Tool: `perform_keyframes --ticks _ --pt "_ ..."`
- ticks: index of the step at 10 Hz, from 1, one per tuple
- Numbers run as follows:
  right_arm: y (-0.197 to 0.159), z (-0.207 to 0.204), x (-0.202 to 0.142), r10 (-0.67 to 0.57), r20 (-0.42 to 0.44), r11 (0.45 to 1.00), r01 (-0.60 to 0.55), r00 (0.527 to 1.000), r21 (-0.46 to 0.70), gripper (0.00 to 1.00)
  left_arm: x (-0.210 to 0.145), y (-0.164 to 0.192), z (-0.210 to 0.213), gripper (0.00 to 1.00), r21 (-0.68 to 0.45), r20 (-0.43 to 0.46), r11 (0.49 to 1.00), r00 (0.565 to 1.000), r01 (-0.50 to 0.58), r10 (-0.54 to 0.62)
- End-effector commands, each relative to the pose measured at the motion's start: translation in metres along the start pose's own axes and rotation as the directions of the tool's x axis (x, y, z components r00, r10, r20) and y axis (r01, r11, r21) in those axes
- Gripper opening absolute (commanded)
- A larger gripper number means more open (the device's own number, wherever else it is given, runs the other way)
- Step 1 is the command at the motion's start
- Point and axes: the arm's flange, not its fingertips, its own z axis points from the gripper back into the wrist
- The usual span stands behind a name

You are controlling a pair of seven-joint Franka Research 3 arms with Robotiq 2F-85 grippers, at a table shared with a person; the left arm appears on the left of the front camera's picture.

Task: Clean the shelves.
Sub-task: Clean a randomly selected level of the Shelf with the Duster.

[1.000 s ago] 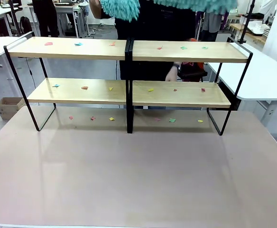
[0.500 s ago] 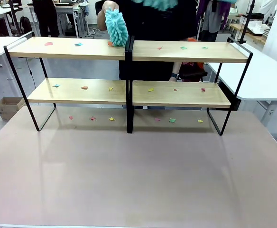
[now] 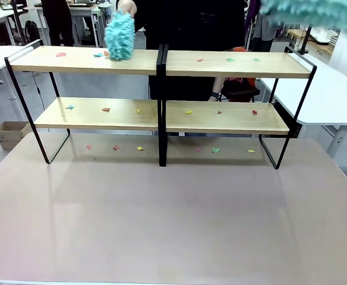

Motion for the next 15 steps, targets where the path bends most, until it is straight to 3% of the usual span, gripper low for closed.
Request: perform_keyframes --ticks 1,2,3,8,9,10,11,13,15 --pt "-0.044 -0.027 -0.030 0.004 -0.054 0.998 -0.001 0.999 0.059 0.12 0.000 0.000 -0.001 1.00 0.000 0.002 1.000 1.000 0.001 -0.001" --pt "-0.051 -0.037 -0.024 -0.040 -0.019 0.996 0.042 0.999 0.081 0.12 0.000 0.000 -0.001 1.00 0.000 0.002 1.000 1.000 0.001 -0.001" --pt "-0.027 -0.009 -0.042 0.008 -0.033 0.998 -0.006 0.999 0.061 0.12 0.000 0.000 -0.001 1.00 0.000 0.002 1.000 1.000 0.001 -0.001" --pt "-0.027 -0.009 -0.042 0.008 -0.033 0.998 -0.006 0.999 0.061 0.12 0.000 0.000 -0.001 1.00 0.000 0.002 1.000 1.000 0.001 -0.001" --pt "-0.031 -0.014 -0.034 -0.017 -0.036 0.999 0.019 0.999 0.039 0.12 0.000 0.000 -0.001 1.00 0.000 0.002 1.000 1.000 0.001 -0.001" --pt "-0.024 -0.019 -0.024 0.030 -0.060 0.999 -0.028 0.998 0.038 0.12 0.000 0.000 -0.001 1.00 0.000 0.002 1.000 1.000 0.001 -0.001" --pt "-0.023 -0.020 -0.008 -0.002 0.013 0.999 0.002 1.000 0.046 0.12 0.000 0.000 -0.001 1.00 0.000 0.002 1.000 1.000 0.001 -0.001" --pt "-0.031 -0.014 0.024 -0.078 0.128 0.993 0.088 0.989 -0.074 0.12 0.000 0.000 -0.001 1.00 0.000 0.002 1.000 1.000 0.001 -0.001" --pt "-0.046 -0.007 0.023 -0.078 0.082 0.997 0.079 0.994 -0.006 0.12 0.000 0.000 -0.001 1.00 0.000 0.002 1.000 1.000 0.001 -0.001"
